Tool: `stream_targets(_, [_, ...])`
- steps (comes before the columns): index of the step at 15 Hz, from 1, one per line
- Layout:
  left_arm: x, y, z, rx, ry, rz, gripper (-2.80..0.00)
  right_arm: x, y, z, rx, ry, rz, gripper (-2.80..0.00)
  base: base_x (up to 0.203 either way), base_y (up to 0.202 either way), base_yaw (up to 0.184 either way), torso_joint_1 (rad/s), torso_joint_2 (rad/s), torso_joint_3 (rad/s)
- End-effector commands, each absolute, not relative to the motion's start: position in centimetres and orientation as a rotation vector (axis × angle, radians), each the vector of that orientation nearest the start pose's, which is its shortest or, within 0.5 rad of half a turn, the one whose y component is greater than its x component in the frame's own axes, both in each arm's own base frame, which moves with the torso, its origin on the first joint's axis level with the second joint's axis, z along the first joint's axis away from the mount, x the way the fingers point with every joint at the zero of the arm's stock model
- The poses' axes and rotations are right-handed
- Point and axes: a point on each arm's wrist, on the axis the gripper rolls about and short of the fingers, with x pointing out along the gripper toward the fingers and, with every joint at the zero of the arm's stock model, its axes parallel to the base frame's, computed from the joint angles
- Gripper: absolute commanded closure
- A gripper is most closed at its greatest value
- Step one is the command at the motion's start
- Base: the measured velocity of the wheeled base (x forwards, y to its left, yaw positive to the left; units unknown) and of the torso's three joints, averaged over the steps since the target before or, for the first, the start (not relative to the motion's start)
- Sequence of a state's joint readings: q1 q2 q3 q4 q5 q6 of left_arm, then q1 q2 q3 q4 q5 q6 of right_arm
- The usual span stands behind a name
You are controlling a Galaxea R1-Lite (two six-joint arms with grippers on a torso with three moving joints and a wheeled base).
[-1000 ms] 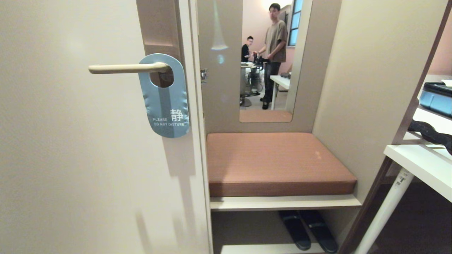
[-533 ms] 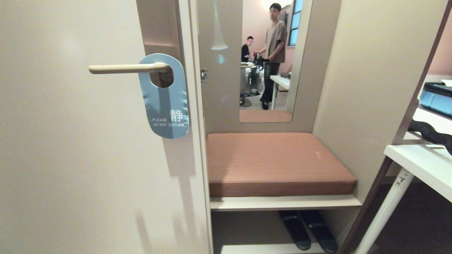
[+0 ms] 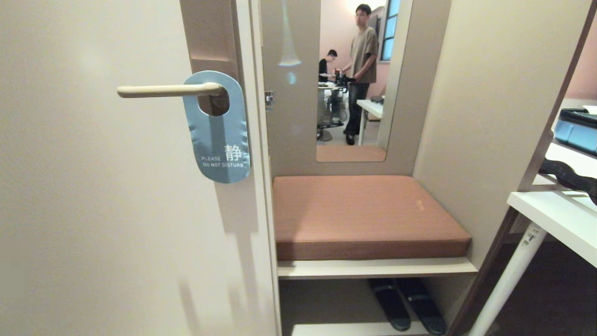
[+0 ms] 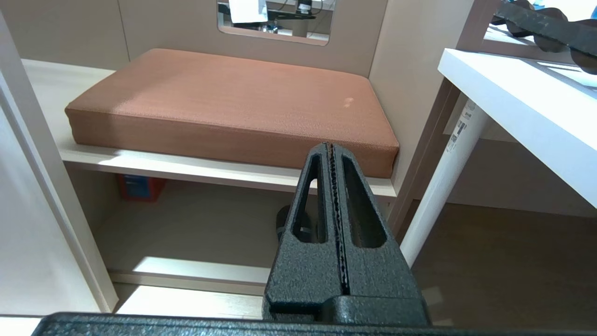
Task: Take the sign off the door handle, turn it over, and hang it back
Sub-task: Take down the sign
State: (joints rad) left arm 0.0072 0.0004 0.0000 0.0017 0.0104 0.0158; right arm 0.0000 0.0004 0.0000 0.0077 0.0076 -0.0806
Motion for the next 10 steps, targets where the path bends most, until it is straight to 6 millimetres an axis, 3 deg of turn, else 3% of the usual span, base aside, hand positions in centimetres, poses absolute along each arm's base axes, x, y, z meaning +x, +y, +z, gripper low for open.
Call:
stream_targets(1, [-2.28,0.01,7.55,0.015,0.000,0.018,0.00,-2.28,0.02,7.47,-0.081,0.007,0.008,0.00,0.000,0.000,0.000,0.000,0.00,0.000])
stream_targets(10, [-2.28,0.00,7.56,0.015,-0.001,0.014,0.00,-2.28,0.02,7.47,-0.081,0.007,0.008,0.00,0.000,0.000,0.000,0.000,0.00,0.000])
